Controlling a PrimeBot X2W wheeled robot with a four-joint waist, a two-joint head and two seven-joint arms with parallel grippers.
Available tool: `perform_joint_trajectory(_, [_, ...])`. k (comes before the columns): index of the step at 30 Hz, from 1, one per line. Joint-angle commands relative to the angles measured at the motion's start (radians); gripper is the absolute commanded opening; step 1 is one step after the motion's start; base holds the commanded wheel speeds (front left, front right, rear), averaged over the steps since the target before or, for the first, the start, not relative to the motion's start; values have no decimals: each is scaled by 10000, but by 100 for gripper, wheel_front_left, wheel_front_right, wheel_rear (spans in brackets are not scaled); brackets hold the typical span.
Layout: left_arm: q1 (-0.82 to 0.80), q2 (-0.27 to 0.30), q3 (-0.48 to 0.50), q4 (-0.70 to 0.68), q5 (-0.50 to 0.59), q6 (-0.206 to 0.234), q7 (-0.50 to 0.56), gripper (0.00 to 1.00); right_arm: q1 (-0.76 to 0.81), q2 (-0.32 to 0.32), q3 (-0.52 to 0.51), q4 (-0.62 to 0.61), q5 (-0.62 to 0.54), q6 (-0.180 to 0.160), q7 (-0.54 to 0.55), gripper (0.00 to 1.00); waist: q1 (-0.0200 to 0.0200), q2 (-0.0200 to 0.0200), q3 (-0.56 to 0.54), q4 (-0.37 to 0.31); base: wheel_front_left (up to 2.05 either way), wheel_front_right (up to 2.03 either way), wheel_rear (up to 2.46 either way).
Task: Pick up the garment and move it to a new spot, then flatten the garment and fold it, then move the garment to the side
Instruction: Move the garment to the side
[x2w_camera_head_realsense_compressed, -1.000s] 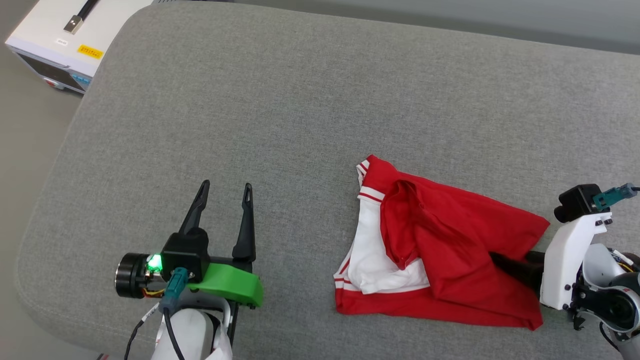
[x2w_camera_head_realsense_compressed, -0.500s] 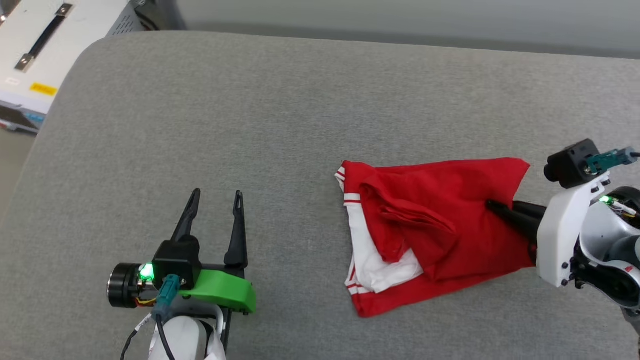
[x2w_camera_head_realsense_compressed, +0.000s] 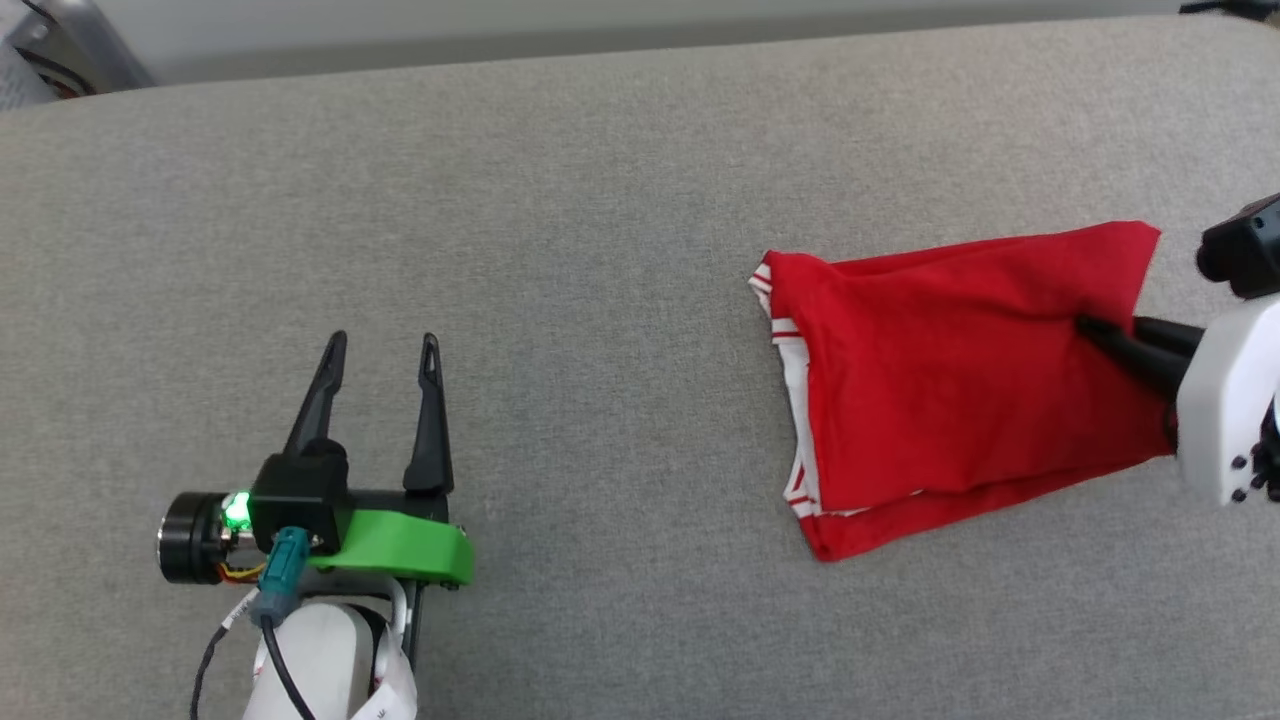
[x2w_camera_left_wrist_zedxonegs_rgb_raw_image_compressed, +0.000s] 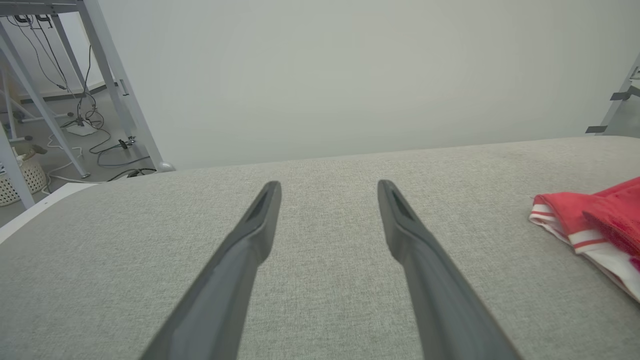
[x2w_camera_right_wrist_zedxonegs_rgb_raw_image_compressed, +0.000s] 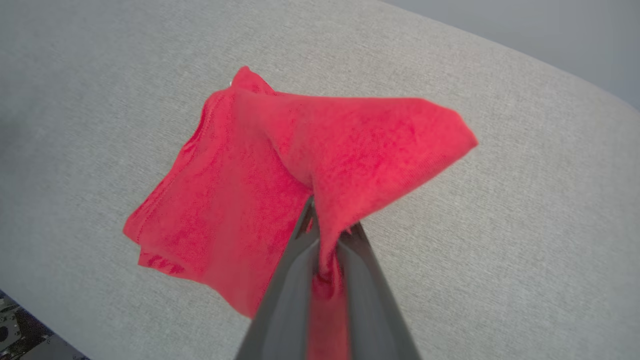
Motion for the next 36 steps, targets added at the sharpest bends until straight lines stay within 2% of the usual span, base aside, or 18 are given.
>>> perform_joint_trajectory(1, [-214, 146, 81, -125, 103, 14, -59, 100, -323, -148, -104, 175, -156, -7, -8, 0, 1, -1, 948, -723, 0, 0, 0])
perform_joint_trajectory(9, [-821, 571, 337, -688, 216, -29, -59, 100, -1382, -914, -582, 2002, -874, -7, -488, 0, 1, -1, 2352, -1096, 0, 0, 0])
perform_joint_trajectory(15, [-1210, 707, 302, -973, 316, -49, -59, 100, -2127, -1379, -1044, 3855, -1232, -7, -954, 0, 1, -1, 3067, -1044, 0, 0, 0])
perform_joint_trajectory(18, [-1346, 748, 257, -1101, 352, -58, -59, 100, -2486, -1404, -1397, 4765, -1183, -7, -1145, 0, 1, -1, 3326, -989, 0, 0, 0])
perform_joint_trajectory(23, [-1459, 885, 286, -1312, 362, -39, -59, 100, -3262, -1385, -1805, 6041, -1817, -7, -1549, 0, 1, -1, 3626, -908, 0, 0, 0])
perform_joint_trajectory(27, [-1432, 883, 286, -1271, 328, 3, -59, 100, -3547, -997, -2100, 6648, -2084, -7, -1861, 0, 1, -1, 3489, -856, 0, 0, 0])
perform_joint_trajectory(29, [-1395, 840, 250, -1186, 308, 24, -59, 100, -3577, -711, -2277, 6946, -2162, -7, -1995, 81, 1, -1, 3308, -814, 0, 0, 0])
perform_joint_trajectory(30, [-1364, 817, 239, -1146, 289, 32, -59, 100, -3554, -647, -2276, 7008, -2254, -7, -2049, 100, 1, -1, 3204, -795, 0, 0, 0])
perform_joint_trajectory(33, [-1228, 706, 205, -1017, 214, 70, -59, 100, -3446, -482, -2530, 7286, -2557, -7, -2437, 100, 1, -1, 2735, -687, 0, 0, 0])
perform_joint_trajectory(36, [-1006, 572, 163, -893, 139, 114, -59, 100, -3345, -285, -3222, 7499, -2830, -7, -3224, 100, 1, -1, 2144, -508, 0, 0, 0])
